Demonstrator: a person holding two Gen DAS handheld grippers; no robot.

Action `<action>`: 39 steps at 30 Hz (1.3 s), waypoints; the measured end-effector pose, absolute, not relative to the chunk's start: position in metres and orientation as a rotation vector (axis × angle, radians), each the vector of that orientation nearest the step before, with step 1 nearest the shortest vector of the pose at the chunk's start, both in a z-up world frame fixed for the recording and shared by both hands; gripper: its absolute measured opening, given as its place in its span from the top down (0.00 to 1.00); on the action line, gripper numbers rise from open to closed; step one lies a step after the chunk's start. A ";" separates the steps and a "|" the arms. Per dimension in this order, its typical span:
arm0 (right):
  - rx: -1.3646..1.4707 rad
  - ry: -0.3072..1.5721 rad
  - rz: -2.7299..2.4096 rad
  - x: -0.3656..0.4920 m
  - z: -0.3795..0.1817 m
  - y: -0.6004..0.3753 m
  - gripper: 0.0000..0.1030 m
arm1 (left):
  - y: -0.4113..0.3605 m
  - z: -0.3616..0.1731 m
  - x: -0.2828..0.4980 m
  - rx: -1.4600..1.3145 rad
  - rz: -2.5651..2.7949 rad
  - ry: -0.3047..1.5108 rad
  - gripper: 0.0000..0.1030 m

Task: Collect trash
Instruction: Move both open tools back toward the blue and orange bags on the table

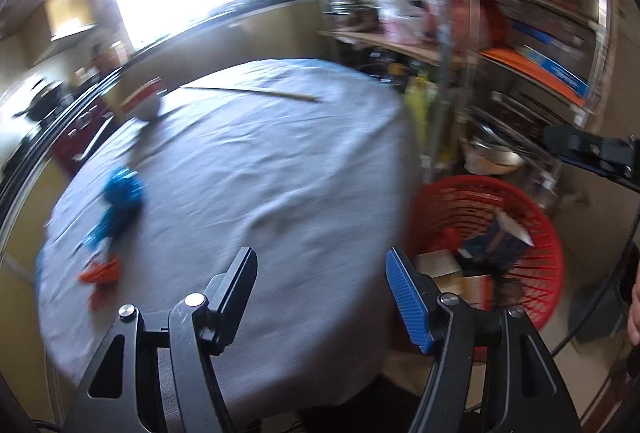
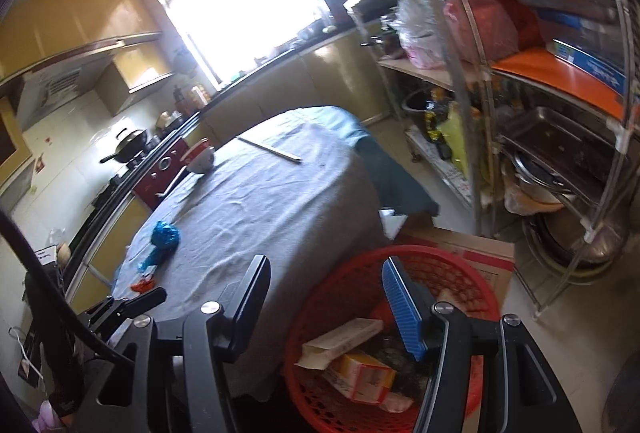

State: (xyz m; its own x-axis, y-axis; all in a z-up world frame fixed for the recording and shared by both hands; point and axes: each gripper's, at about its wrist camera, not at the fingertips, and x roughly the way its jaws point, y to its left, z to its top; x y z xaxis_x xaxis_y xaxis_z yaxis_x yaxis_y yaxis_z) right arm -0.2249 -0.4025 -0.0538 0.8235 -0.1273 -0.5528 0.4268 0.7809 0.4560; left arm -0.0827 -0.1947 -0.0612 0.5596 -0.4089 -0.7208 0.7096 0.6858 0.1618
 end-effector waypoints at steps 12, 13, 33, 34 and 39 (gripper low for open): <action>0.473 0.582 -0.107 -0.144 -0.036 -0.314 0.39 | -0.063 -0.059 -0.015 0.336 -0.310 0.703 0.34; 0.458 0.587 -0.091 -0.138 -0.036 -0.304 0.39 | -0.056 -0.061 -0.011 0.327 -0.288 0.706 0.34; 0.294 0.656 0.174 -0.036 -0.020 -0.171 0.39 | 0.050 -0.077 0.041 0.237 -0.033 0.750 0.34; 0.293 0.661 0.181 -0.033 -0.022 -0.169 0.39 | 0.052 -0.078 0.042 0.239 -0.026 0.749 0.34; 0.288 0.663 0.198 -0.017 -0.025 -0.161 0.39 | 0.057 -0.085 0.049 0.246 0.004 0.764 0.34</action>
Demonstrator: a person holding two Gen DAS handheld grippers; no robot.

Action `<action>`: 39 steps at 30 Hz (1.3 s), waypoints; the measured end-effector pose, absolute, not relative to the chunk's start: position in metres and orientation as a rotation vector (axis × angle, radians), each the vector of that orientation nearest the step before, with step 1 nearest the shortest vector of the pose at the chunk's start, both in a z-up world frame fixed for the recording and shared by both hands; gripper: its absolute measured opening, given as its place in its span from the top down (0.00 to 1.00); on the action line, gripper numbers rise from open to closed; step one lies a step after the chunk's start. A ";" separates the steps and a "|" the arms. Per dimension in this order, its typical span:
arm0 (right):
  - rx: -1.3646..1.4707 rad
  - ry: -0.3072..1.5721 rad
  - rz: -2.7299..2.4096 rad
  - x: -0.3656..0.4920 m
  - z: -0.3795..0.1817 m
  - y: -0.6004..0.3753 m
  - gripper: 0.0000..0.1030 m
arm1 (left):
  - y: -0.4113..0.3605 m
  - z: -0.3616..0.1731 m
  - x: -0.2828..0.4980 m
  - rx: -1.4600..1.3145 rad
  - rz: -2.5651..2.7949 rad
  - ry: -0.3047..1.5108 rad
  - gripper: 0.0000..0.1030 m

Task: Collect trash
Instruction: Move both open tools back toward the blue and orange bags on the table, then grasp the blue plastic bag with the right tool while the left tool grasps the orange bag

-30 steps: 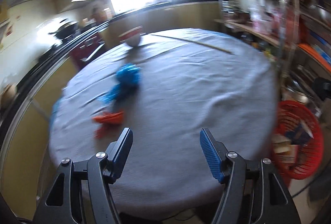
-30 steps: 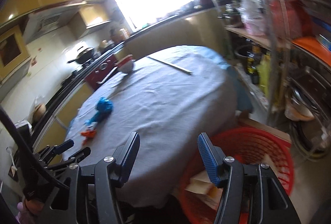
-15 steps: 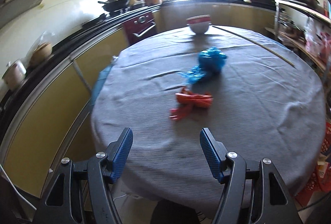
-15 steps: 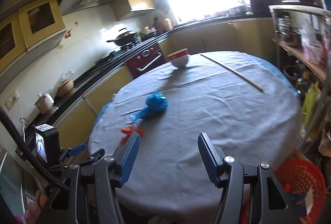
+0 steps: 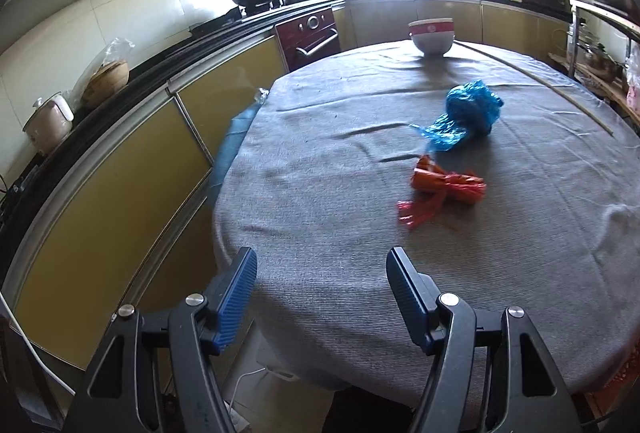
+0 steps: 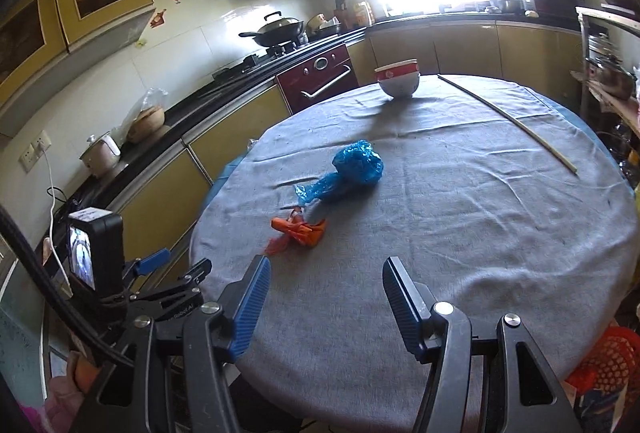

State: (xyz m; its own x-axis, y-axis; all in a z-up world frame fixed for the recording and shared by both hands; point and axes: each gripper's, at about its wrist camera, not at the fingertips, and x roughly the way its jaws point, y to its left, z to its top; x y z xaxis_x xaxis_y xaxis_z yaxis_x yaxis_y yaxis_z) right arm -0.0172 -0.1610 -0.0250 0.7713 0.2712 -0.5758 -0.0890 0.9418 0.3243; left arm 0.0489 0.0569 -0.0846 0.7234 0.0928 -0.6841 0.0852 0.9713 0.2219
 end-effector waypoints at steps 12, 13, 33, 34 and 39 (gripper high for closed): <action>0.346 0.714 0.224 0.022 -0.046 -0.164 0.39 | 0.059 -0.093 0.069 0.263 0.028 0.784 0.34; 0.347 0.713 0.223 0.025 -0.046 -0.165 0.39 | 0.059 -0.094 0.071 0.264 0.028 0.785 0.34; 0.572 0.858 0.282 0.176 -0.087 -0.172 0.39 | 0.059 -0.092 0.135 0.024 -0.226 0.914 0.34; 0.587 0.871 0.268 0.186 -0.090 -0.173 0.39 | 0.060 -0.092 0.138 0.019 -0.225 0.916 0.34; 0.734 0.952 0.194 0.223 -0.112 -0.184 0.39 | 0.064 -0.092 0.150 0.011 -0.231 0.918 0.34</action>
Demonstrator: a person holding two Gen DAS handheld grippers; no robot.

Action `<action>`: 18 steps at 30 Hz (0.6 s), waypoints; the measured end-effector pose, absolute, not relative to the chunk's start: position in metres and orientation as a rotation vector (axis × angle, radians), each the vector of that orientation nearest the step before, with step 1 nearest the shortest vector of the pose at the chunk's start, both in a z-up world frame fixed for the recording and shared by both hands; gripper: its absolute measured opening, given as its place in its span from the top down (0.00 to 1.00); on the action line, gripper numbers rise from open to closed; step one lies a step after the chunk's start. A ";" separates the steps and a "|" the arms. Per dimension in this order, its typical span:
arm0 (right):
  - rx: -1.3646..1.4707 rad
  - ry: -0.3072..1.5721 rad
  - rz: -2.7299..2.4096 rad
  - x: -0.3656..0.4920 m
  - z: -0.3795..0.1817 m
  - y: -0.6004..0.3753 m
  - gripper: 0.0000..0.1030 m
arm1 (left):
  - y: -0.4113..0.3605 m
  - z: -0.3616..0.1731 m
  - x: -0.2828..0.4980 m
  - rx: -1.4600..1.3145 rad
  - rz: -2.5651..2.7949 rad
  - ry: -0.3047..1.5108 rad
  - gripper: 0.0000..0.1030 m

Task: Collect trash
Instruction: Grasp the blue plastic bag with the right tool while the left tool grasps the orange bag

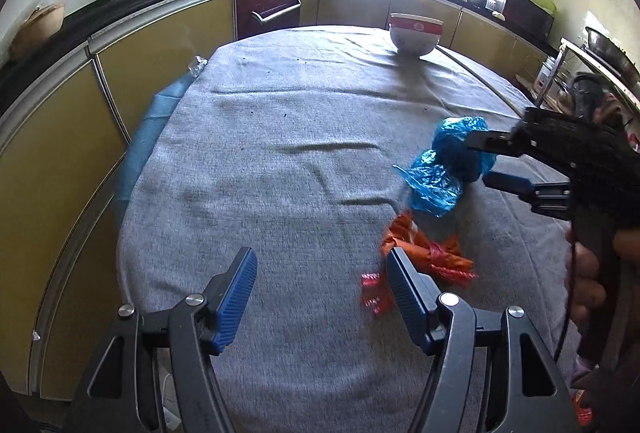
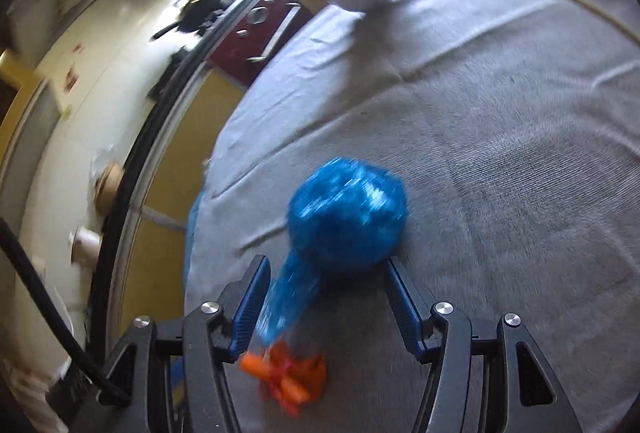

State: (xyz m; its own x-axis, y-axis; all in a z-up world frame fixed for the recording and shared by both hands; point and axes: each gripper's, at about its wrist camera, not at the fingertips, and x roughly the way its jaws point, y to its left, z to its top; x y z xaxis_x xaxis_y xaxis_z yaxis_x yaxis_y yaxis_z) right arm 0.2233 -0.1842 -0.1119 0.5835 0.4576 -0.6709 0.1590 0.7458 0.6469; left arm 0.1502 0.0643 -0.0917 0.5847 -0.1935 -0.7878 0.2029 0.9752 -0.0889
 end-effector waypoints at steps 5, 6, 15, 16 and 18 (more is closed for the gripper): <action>0.834 0.979 0.126 0.246 -0.126 -0.186 0.35 | 0.067 -0.092 0.154 0.020 -0.247 0.922 0.34; 0.835 0.978 0.116 0.249 -0.126 -0.184 0.34 | 0.067 -0.092 0.154 0.023 -0.254 0.923 0.34; 0.693 0.978 0.066 0.282 -0.125 -0.163 0.33 | 0.056 -0.095 0.154 0.073 -0.364 0.939 0.34; 0.666 0.980 0.069 0.285 -0.124 -0.161 0.35 | 0.054 -0.095 0.154 0.078 -0.373 0.944 0.34; 0.603 0.976 0.078 0.291 -0.122 -0.157 0.37 | 0.050 -0.097 0.156 0.080 -0.395 0.956 0.34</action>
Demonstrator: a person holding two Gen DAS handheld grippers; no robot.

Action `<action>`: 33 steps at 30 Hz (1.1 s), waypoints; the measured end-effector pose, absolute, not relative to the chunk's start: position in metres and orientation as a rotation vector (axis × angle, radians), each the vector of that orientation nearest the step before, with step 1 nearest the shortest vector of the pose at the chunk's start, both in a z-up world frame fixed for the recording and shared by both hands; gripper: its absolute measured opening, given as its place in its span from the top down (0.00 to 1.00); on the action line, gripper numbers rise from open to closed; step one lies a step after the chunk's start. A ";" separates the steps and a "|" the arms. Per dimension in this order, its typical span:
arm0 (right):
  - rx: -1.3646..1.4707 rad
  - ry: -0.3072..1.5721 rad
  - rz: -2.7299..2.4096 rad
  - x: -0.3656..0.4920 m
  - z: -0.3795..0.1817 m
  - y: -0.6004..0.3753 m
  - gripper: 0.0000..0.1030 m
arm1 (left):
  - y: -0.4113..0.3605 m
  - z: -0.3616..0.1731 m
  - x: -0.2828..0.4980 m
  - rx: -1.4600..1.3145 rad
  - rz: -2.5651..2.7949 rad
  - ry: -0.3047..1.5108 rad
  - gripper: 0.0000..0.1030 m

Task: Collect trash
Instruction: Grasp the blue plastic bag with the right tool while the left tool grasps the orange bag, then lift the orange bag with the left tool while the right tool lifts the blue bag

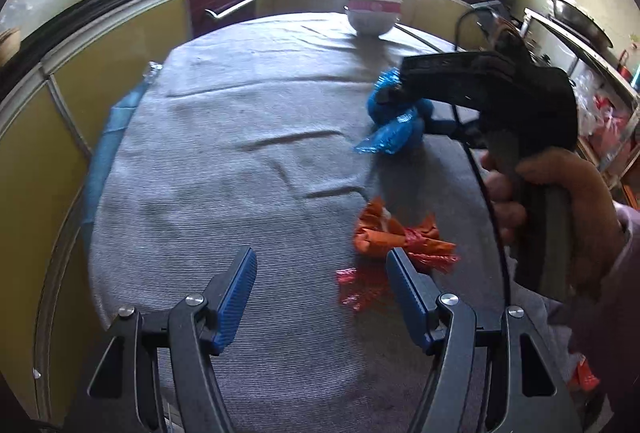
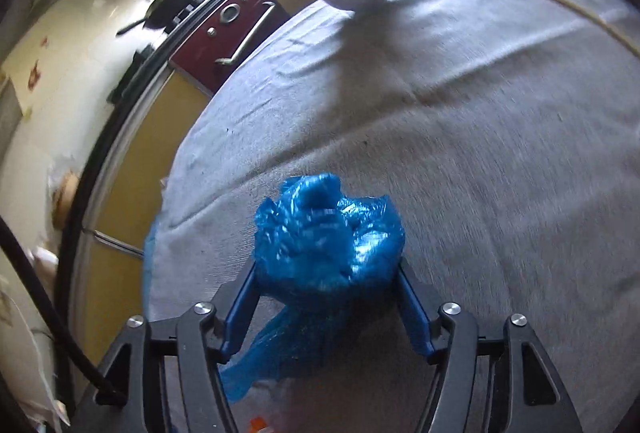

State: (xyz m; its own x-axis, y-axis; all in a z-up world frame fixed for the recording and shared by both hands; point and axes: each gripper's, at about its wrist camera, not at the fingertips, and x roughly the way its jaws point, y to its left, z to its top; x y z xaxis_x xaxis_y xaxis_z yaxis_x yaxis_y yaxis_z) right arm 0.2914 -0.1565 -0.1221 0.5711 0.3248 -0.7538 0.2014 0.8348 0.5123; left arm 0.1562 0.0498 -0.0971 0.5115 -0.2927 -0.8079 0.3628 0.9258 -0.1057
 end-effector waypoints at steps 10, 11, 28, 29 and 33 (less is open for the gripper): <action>0.595 0.882 0.114 0.252 -0.108 -0.200 0.39 | 0.021 -0.113 0.175 0.105 -0.524 1.083 0.34; 0.591 0.876 0.111 0.242 -0.106 -0.208 0.39 | 0.020 -0.114 0.177 0.097 -0.522 1.092 0.34; 0.650 0.796 -0.002 0.083 -0.104 -0.303 0.39 | -0.039 -0.119 0.150 -0.055 -0.635 1.238 0.47; 0.648 0.794 -0.009 0.078 -0.105 -0.306 0.39 | -0.043 -0.117 0.140 -0.046 -0.648 1.242 0.47; 0.670 0.792 -0.023 0.062 -0.109 -0.319 0.39 | -0.048 -0.102 0.124 0.029 -0.624 1.196 0.47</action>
State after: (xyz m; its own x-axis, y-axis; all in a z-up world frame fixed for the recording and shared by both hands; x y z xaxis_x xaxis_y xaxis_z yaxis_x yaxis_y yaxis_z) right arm 0.0615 -0.3189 -0.1094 0.7130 0.2231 -0.6648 0.2617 0.7949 0.5474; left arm 0.1241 -0.0478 -0.1022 0.2201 -0.4365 -0.8724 0.4664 0.8326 -0.2989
